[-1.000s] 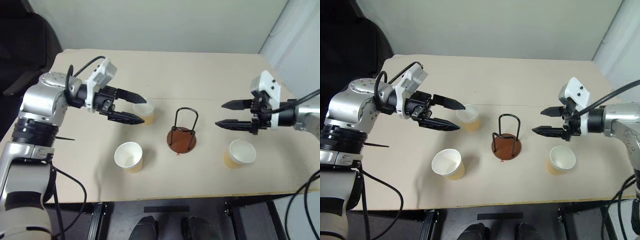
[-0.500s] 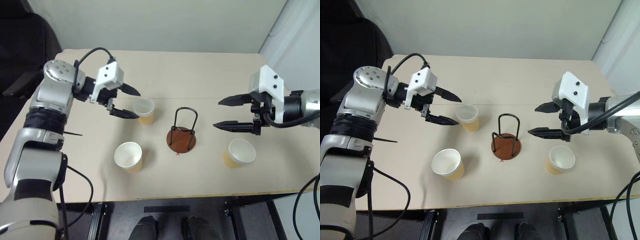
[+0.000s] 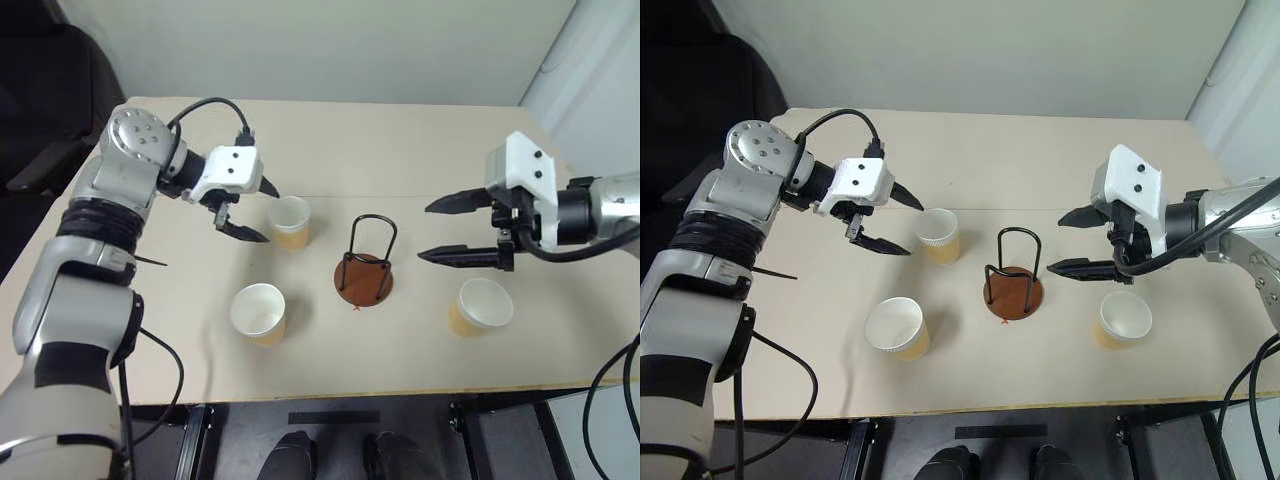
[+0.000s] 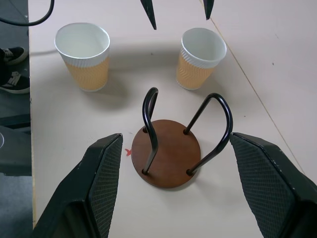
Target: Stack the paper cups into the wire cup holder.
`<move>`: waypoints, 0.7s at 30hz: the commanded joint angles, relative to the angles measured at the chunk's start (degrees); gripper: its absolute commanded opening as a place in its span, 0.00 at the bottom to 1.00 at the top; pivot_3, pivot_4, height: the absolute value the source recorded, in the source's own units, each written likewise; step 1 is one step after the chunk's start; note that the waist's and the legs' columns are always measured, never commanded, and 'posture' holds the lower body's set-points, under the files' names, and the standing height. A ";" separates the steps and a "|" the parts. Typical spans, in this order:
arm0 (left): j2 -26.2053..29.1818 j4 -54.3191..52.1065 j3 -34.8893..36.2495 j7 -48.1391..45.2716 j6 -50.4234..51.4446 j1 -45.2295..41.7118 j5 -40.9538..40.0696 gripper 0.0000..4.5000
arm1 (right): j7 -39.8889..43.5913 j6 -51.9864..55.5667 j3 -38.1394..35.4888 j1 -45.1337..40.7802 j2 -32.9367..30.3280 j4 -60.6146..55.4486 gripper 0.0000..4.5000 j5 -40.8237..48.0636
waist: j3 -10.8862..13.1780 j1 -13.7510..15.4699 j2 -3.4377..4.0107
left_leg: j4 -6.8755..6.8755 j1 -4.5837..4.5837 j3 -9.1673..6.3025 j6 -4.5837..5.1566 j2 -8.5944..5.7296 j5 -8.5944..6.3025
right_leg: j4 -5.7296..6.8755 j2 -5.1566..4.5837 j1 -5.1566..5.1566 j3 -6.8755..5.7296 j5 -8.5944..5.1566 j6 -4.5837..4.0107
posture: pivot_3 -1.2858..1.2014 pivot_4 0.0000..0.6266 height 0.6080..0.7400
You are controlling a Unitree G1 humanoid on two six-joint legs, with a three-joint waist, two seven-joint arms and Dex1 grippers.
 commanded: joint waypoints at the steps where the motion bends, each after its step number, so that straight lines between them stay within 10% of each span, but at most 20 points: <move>1: 0.38 1.11 0.45 -1.64 -4.45 -2.44 3.48 1.00 | 0.50 -0.25 -0.54 -1.22 -0.67 -0.34 0.77 0.71 | 0.00 -0.01 0.00 | 0.03 -0.04 0.00 0.01 0.00 0.00 | 0.00 0.00 -0.03 0.00 0.00 0.00 | 0.52 0.24 1.00; 21: -1.18 6.04 2.04 0.26 -10.24 -4.00 10.27 1.00 | 2.04 -0.38 -1.07 -1.61 -1.38 0.76 0.77 1.60 | -0.01 0.07 -0.02 | 0.67 -0.83 -0.02 0.08 -0.02 -0.05 | 0.23 0.01 -0.74 -0.08 0.02 0.03 | 0.52 0.24 1.00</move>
